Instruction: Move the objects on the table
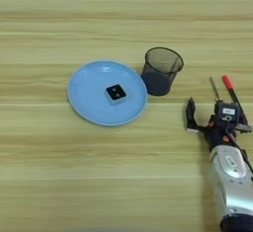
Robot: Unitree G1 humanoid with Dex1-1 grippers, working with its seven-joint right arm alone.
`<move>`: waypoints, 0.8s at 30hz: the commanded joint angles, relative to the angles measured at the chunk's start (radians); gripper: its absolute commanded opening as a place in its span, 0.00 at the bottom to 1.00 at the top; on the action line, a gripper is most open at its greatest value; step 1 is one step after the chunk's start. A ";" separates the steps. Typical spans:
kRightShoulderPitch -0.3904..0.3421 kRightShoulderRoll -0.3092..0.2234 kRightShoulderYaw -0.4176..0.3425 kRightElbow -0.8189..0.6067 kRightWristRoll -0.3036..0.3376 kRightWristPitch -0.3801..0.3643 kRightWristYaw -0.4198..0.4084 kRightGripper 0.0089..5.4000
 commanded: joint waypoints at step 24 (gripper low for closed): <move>-0.020 0.035 -0.044 -0.145 0.239 0.215 0.089 1.00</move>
